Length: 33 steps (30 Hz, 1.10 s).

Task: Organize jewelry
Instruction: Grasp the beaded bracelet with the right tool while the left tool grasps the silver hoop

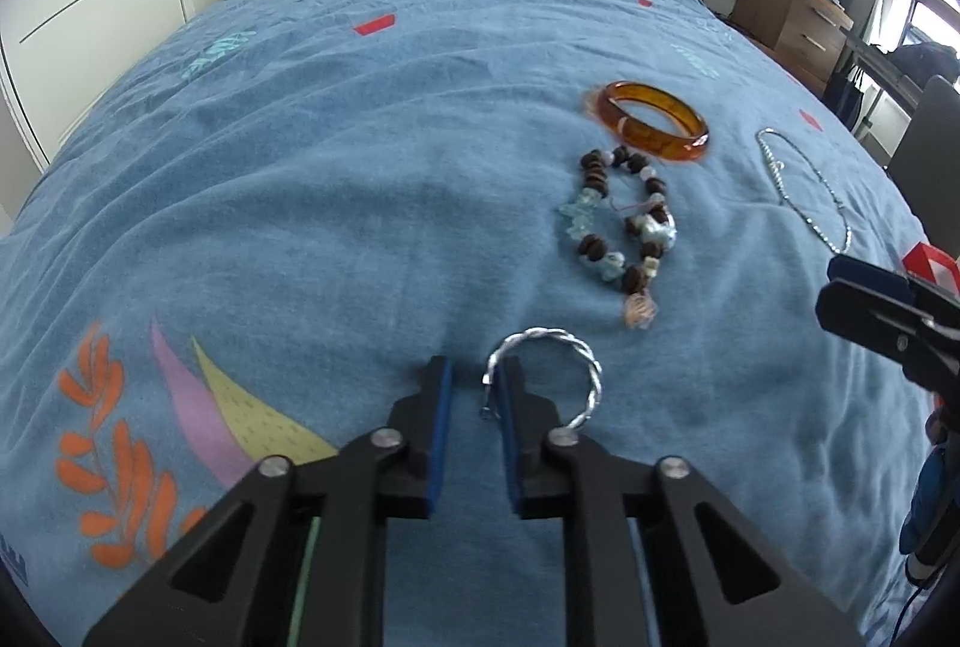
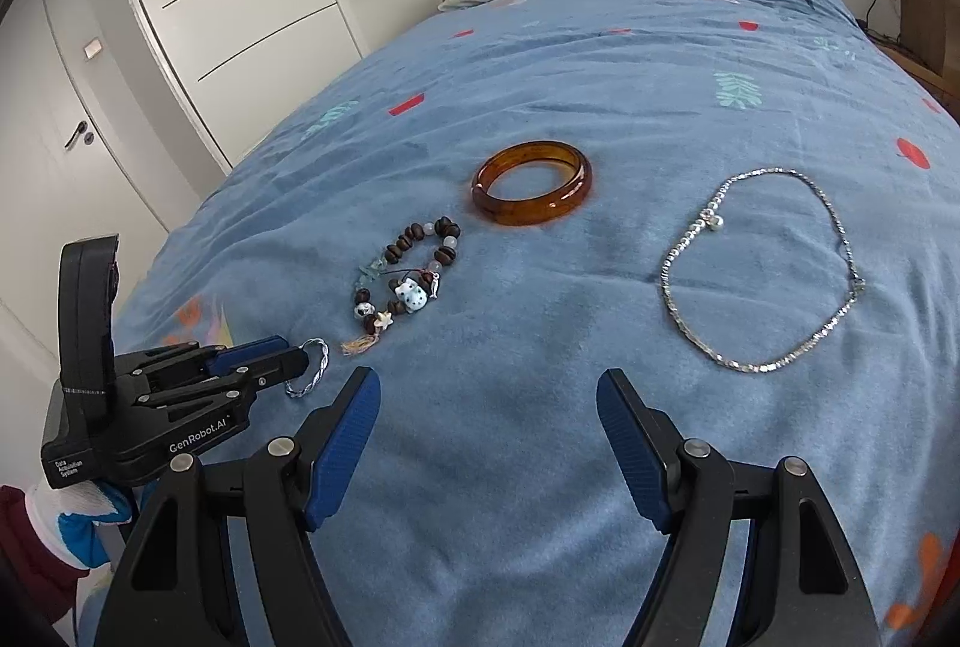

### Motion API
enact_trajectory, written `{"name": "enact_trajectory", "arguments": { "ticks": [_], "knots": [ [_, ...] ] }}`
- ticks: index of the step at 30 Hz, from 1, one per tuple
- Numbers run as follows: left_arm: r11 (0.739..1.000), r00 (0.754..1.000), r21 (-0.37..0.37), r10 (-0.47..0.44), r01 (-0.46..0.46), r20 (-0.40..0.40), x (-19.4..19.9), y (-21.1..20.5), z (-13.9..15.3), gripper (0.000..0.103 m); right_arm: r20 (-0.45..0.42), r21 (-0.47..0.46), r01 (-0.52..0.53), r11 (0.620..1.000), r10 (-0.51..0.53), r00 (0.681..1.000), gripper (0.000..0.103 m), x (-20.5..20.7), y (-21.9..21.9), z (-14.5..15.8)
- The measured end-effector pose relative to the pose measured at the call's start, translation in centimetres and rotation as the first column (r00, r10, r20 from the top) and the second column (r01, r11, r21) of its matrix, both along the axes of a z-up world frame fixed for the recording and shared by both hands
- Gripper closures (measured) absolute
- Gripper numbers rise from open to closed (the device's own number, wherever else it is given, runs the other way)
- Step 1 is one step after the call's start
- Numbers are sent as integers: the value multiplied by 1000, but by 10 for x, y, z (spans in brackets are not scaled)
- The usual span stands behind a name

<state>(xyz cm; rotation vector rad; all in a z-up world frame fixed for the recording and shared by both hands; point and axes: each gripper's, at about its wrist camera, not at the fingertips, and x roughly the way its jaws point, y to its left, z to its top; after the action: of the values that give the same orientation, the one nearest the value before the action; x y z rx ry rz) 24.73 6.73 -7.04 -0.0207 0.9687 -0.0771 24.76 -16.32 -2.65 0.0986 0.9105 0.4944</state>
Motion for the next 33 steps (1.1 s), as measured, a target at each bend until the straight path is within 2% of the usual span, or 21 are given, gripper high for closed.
{"name": "enact_trajectory", "arguments": {
  "ticks": [2, 11, 15, 20, 22, 28, 30, 33],
  "knots": [
    [1000, 1000, 13, 7, -7, 11, 1, 6, -1, 99, -4, 10, -10, 1000, 10, 1000, 29, 5, 7, -3],
    [995, 994, -5, 98, -98, 53, 1, 42, -1, 99, -30, 50, -57, 997, 58, 998, 27, 32, 52, -24],
    [990, 988, -19, 142, -141, 63, 3, 58, -2, 99, -16, 53, -67, 996, 68, 998, 21, 43, 69, -27],
    [989, 986, -17, 151, -150, 75, 3, 63, -2, 99, 5, 29, -88, 996, 88, 996, 22, 56, 92, -29],
    [988, 985, -20, 154, -153, 77, 3, 63, -2, 99, 7, 7, -96, 995, 96, 995, 40, 60, 100, -31],
    [986, 983, -33, 167, -165, 77, 2, 65, -1, 99, 6, -19, -65, 998, 66, 998, 76, 64, 100, -38],
    [985, 982, -32, 171, -169, 77, 1, 64, 0, 100, -7, -9, -66, 998, 66, 998, 82, 61, 97, -39],
    [984, 982, -31, 175, -173, 75, -3, 63, 2, 100, -23, -13, -87, 996, 87, 996, 85, 48, 91, -40]
  ]
}}
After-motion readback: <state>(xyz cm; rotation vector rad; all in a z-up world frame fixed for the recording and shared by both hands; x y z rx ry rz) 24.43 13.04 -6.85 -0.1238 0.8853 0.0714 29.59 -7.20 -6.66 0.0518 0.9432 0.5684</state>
